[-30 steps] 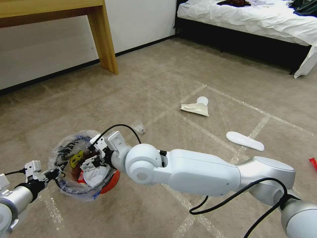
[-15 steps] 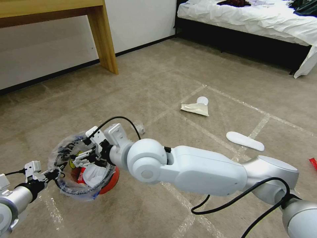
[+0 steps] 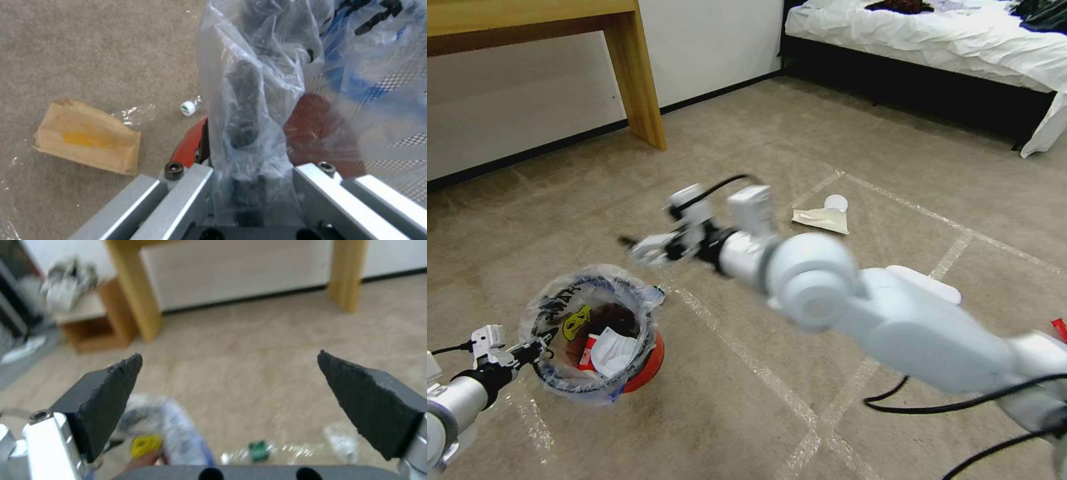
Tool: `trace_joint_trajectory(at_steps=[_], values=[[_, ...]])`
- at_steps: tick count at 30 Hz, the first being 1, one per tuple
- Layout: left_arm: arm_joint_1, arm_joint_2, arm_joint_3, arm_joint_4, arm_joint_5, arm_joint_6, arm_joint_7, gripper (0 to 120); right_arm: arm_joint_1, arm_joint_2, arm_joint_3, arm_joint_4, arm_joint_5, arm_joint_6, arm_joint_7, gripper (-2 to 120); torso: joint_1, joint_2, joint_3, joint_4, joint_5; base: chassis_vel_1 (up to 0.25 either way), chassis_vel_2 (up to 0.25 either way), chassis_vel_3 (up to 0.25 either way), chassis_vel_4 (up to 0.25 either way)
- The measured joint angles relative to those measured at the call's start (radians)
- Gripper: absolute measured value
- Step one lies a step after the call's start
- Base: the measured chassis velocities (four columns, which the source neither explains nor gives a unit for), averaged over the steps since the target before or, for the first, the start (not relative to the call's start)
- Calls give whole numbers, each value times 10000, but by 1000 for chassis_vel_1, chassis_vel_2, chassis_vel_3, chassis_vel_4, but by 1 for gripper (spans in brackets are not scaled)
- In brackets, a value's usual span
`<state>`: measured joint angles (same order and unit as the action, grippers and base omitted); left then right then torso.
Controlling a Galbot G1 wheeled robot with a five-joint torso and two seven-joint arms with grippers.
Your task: Pick up the trash bin and place the garbage on the floor into it.
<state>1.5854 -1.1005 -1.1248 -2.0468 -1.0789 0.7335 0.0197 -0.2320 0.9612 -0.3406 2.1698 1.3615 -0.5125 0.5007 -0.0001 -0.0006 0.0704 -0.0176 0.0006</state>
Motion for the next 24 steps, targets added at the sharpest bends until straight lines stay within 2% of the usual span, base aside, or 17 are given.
trace_joint_trajectory(at_steps=[1, 3, 4, 5, 6, 8, 9, 12, 13, 14, 15, 16, 17, 18, 21, 24], values=[[0, 0, 0, 0, 0, 0, 0, 1, 0, 0, 0, 0, 0, 0, 0, 100, 0, 0, 0, 0, 0, 0, 0, 0, 0], [-23, -50, -72, -36, -57, 0, 1, 1, -906, -428, 1027, 163, -232, 454, -348, 100, 0, 0, -1, 1, 1, 0, 0, 0, 0], [-23, -50, -72, -36, -57, 0, 1, 1, -906, -428, 1027, 163, -232, 454, -348, 100, 0, 0, -1, 1, 1, 0, 0, 0, 0], [-32, -131, -109, -93, -55, -2, 3, 1, -1672, -663, 1735, 244, -573, 921, -522, 100, 0, 0, 0, -3, 2, 0, 0, 0, 0], [-32, -131, -109, -93, -55, -2, 3, 1, -1672, -663, 1735, 244, -573, 921, -522, 100, 0, 0, 0, -3, 2, 0, 0, 0, 0], [-14, -280, -163, -241, -16, -18, 22, 1, -2725, -909, 2905, 370, -1321, 1566, -753, 100, 0, 0, 0, 3, 1, 0, 0, 0, 0], [-14, -280, -163, -241, -16, -18, 22, 1, -2725, -909, 2905, 370, -1321, 1566, -753, 100, 0, 0, 0, 3, 1, 0, 0, 0, 0], [24, -431, -184, -431, 81, -36, 35, 1, -3958, -1077, 4484, 612, -2271, 2027, -1122, 100, 0, 0, 0, 0, 1, 0, 0, 0, 0], [24, -431, -184, -431, 81, -36, 35, 1, -3958, -1077, 4484, 612, -2271, 2027, -1122, 100, 0, 0, 0, 0, 1, 0, 0, 0, 0], [53, -536, -186, -557, 107, -37, 38, 1, -4808, -1083, 5440, 739, -2944, 2297, -1330, 100, 0, 0, 0, 0, 1, 0, 0, 0, 0], [109, -658, -212, -662, 175, -46, 52, 1, -5719, -973, 6334, 802, -3613, 2554, -1524, 100, 0, 0, -1, -7, 0, 0, 0, 0, 0], [109, -658, -212, -662, 175, -46, 52, 1, -5719, -973, 6334, 802, -3613, 2554, -1524, 100, 0, 0, -1, -7, 0, 0, 0, 0, 0], [260, -828, -336, -785, 252, -79, 101, 1, -6227, -787, 6742, 786, -4009, 2835, -1629, 100, 0, 0, -1, -8, 1, 0, 0, 0, 0], [422, -1049, -525, -938, 337, -89, 126, 1, -6689, -480, 7155, 706, -4490, 3222, -1831, 100, 0, 0, -1, 10, 1, 0, 0, 0, 0], [474, -1160, -594, -1025, 411, -112, 130, 1, -7132, -224, 7563, 691, -4959, 3549, -2070, 100, 0, 0, -1, 15, 0, 0, 0, 0, 0], [539, -1286, -612, -1208, 506, -121, 125, 1, -8455, 720, 8667, 736, -6465, 4622, -2911, 100, 0, 0, 0, -4, -2, 0, 0, 0, 0]])
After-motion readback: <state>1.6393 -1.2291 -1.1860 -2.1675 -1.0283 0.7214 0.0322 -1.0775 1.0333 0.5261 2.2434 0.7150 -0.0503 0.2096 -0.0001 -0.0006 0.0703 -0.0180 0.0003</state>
